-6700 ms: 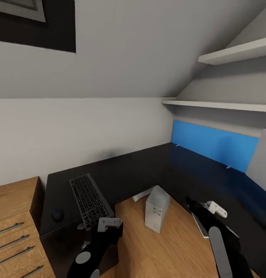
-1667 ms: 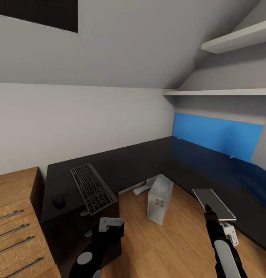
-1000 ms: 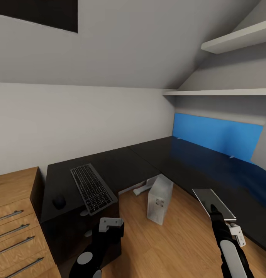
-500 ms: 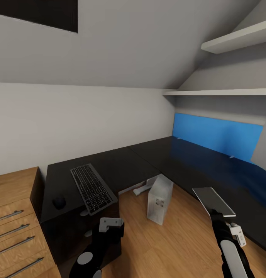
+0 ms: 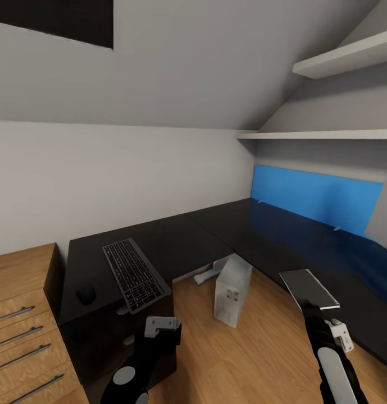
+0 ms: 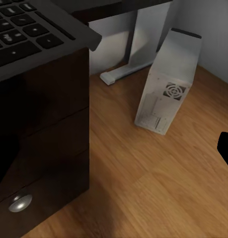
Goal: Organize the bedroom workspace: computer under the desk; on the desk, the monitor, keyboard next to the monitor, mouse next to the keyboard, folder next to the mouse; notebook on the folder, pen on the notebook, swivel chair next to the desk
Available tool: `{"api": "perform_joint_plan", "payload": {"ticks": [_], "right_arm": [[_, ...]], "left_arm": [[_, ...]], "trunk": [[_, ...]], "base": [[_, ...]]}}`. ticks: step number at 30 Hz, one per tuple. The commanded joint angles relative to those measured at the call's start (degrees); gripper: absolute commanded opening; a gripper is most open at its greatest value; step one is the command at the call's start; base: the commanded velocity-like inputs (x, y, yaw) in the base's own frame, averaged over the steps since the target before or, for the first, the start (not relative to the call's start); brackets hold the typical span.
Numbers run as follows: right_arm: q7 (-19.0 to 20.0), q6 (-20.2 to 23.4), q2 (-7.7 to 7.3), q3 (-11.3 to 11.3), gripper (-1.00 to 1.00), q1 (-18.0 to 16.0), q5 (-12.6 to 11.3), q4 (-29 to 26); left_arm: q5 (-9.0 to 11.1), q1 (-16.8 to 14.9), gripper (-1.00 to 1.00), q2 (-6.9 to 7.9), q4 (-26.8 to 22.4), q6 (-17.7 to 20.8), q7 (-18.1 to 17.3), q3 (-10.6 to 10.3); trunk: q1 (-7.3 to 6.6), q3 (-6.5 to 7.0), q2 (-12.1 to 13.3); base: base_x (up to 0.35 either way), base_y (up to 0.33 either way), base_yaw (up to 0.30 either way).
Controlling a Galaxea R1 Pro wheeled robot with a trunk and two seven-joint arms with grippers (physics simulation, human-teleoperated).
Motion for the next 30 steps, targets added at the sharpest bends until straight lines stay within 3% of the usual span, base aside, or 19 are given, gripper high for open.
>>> {"api": "perform_joint_plan", "payload": {"ticks": [1,9,12,13,14,15,18,23,25,26,30], "right_arm": [[0.2,-0.1,0.02,0.1,-1.00,0.0,-0.7,0.0],[3.9,0.0,0.32,0.6,-1.00,0.0,-1.0,-1.0],[5.8,0.1,1.35,0.8,-1.00,0.0,-1.1,-3.6],[6.6,0.1,2.99,1.5,-1.00,0.0,-0.9,-4.6],[6.7,0.1,3.36,2.4,-1.00,0.0,-0.8,-4.8],[6.7,0.1,3.48,3.0,-1.00,0.0,-0.7,-4.8],[6.6,0.1,3.59,7.8,-1.00,0.1,0.8,-4.8],[6.7,0.1,3.78,12.7,-1.00,0.1,4.5,-2.5],[6.7,0.2,3.76,14.4,-1.00,0.1,4.9,-2.0],[6.7,0.3,3.68,16.0,-1.00,0.1,5.0,-1.8],[6.8,0.9,3.64,17.2,-1.00,0.1,5.0,-1.5]], "left_arm": [[0.6,-0.1,1.00,0.02,-0.1,0.2,0.6,-0.1],[0.5,-0.1,1.00,0.02,-0.1,0.2,0.6,-0.2],[0.5,-0.1,1.00,0.02,-0.1,0.1,0.6,-0.2],[0.5,-0.1,1.00,0.02,-0.1,0.1,0.6,-0.2],[0.5,-0.1,1.00,0.02,-0.1,0.1,0.6,-0.2],[0.5,-0.1,1.00,0.03,-0.1,0.1,0.6,-0.2],[0.5,-0.1,1.00,0.14,-0.1,0.2,0.6,-0.2],[0.4,-0.1,1.00,0.35,-0.3,0.2,0.6,0.0],[0.4,-0.1,1.00,0.45,-0.4,0.2,0.6,0.3],[0.4,-0.1,1.00,0.49,-0.5,0.1,0.6,1.0],[0.5,-0.1,1.00,0.48,-0.7,0.0,0.6,4.2]], "trunk": [[-0.23,0.12,0.4],[-1.99,1.56,3.6],[-2.65,2.10,4.8],[-2.65,2.10,4.8],[-2.65,2.10,4.8],[-2.65,2.11,4.8],[-2.65,2.17,4.8],[-2.65,2.29,4.8],[-2.65,2.35,4.8],[-2.65,2.36,4.8],[-2.65,2.40,4.8]], "base": [[0.000,0.000,0.000],[0.000,0.000,0.000],[0.000,0.000,0.000],[0.000,0.000,0.008],[0.000,0.000,0.068],[0.000,0.000,0.106],[0.000,0.000,0.183],[0.000,0.000,0.239],[0.000,0.000,0.261],[0.000,0.000,0.266],[0.000,0.000,0.270]]}}
